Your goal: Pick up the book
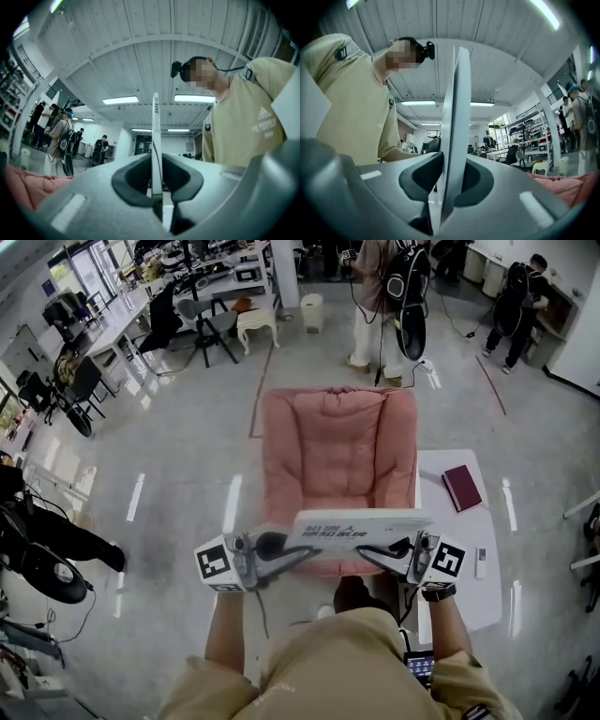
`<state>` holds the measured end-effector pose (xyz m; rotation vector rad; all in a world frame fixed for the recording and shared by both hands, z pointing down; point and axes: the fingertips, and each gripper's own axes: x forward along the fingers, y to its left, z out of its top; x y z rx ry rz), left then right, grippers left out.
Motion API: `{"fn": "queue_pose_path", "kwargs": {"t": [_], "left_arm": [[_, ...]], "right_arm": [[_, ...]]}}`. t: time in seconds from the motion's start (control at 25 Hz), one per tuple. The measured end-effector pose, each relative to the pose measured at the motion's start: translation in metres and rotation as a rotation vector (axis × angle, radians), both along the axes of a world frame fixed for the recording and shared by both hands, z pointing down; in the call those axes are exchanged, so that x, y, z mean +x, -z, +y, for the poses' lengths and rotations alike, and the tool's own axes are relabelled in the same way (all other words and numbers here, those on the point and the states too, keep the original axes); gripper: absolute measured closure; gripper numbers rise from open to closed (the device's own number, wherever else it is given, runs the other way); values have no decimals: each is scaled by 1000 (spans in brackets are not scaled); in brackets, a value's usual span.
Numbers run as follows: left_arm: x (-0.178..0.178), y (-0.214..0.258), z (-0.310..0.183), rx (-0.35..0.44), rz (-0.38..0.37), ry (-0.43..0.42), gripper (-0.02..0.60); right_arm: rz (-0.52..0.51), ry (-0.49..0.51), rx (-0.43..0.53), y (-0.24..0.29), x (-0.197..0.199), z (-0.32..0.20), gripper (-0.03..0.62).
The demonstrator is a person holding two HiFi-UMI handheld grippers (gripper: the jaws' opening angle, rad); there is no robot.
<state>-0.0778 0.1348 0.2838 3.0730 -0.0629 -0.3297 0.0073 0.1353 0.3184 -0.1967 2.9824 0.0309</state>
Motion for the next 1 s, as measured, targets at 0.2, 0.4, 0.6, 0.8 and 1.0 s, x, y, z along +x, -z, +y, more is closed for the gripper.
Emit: {"fn": "queue_pose_path", "kwargs": {"t": [0.2,0.4,0.6,0.8,1.0], "left_arm": [[0,-6,0,32,-33,45,537],[2,-13,5,21,6,43,535],[1,-36,8,-45,0,85,528],[6,-56,13,-116,-17,120,520],[23,-106,13,-238,-74,122,515]], "right_arm": [[44,-59,38,0,-4,4,539],[86,-79,57,0,-5,7,539],[116,-130,49,-8,-6,15,539],[111,-147,7,-22,-7,26,539],[120,-132,-80,-51,-16,26,540]]}}
